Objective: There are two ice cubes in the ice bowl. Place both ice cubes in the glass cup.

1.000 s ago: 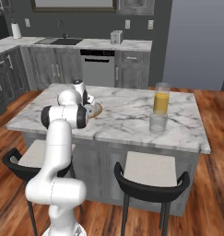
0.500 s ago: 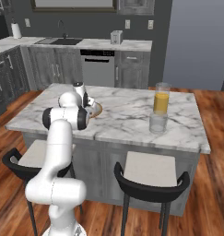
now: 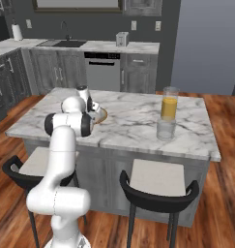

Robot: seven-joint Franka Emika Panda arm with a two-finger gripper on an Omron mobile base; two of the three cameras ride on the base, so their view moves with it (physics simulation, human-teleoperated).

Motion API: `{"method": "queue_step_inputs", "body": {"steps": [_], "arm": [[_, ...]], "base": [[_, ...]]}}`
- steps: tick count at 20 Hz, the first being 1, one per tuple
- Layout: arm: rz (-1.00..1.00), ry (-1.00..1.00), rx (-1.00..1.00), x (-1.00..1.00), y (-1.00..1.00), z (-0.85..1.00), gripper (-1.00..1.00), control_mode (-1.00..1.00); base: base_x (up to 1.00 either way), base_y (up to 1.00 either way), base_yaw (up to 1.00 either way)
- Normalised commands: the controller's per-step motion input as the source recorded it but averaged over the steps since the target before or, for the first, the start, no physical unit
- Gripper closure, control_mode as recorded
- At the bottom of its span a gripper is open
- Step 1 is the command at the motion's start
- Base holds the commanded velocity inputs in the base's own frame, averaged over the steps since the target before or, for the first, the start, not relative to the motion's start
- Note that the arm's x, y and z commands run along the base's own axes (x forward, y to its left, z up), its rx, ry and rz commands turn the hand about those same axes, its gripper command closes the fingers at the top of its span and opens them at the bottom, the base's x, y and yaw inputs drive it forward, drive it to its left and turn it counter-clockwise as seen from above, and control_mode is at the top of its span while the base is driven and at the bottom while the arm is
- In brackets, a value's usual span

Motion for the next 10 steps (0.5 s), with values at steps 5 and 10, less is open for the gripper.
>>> {"method": "queue_step_inputs", "body": {"steps": [5, 10], "arm": [[-0.08, 0.01, 0.06, -0.95, -0.31, 0.27, 1.0, -1.0], [-0.12, 0.0, 0.09, -1.0, -0.54, 0.72, 1.0, -1.0]], "base": [[0.0, 0.0, 0.0], [0.0, 0.0, 0.0]]}}
